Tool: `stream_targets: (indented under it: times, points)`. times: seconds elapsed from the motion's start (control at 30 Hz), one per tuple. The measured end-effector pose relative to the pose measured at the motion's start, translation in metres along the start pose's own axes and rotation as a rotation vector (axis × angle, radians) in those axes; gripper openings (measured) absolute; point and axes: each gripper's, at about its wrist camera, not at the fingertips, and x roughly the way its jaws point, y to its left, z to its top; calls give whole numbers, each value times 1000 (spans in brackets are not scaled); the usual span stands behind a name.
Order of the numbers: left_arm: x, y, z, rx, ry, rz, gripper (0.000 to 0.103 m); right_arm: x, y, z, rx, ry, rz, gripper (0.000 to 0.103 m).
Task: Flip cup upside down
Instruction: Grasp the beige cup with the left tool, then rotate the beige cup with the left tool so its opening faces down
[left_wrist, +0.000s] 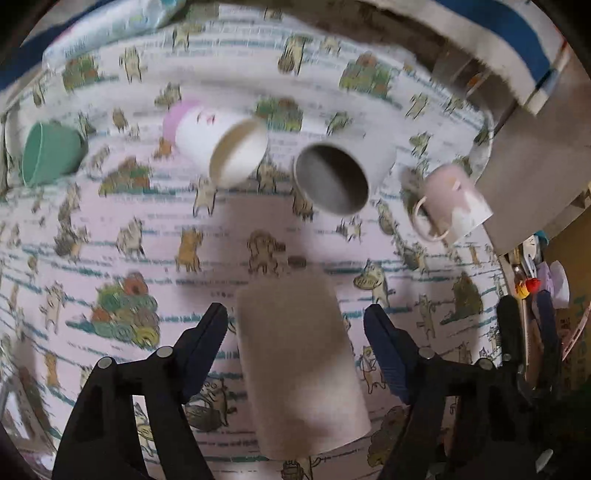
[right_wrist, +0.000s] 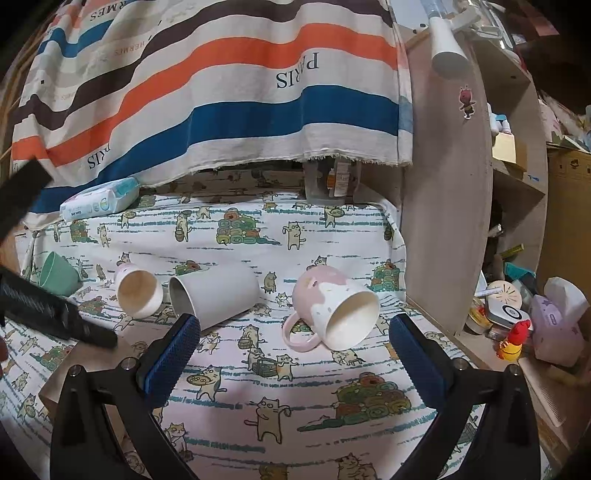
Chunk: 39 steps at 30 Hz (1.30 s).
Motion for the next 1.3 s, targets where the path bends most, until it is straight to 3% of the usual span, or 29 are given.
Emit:
stream_targets:
  times: [0.07, 0.27, 0.5, 0.6, 0.67, 0.83, 0.97, 1.17, 1.3]
  points:
    - [6, 0, 0, -19, 12, 8, 74, 0, -1, 0, 1, 1, 0, 102]
    - [18, 7, 6, -116, 62, -66, 74, 0, -1, 0, 2, 1, 0, 102]
    - [42, 6, 9, -137, 116, -14, 70, 0, -1, 0, 1, 1, 0, 102]
    - [45, 7, 9, -133, 104, -18, 69, 0, -1, 0, 1, 1, 0, 102]
    - [41, 7, 9, -117, 80, -32, 69, 0, -1, 0, 2, 1, 0, 102]
    - [3, 7, 10, -57, -62, -29, 68, 0, -1, 0, 2, 1, 0, 102]
    - [-29, 13, 8, -36, -112, -94, 66, 0, -1, 0, 2, 1, 0, 102]
    - [-63, 0, 0, 69, -254, -13, 66, 0, -1, 0, 2, 2, -1, 102]
    - [-71, -5, -5, 138, -329, 86, 66, 0, -1, 0, 3, 2, -5, 103]
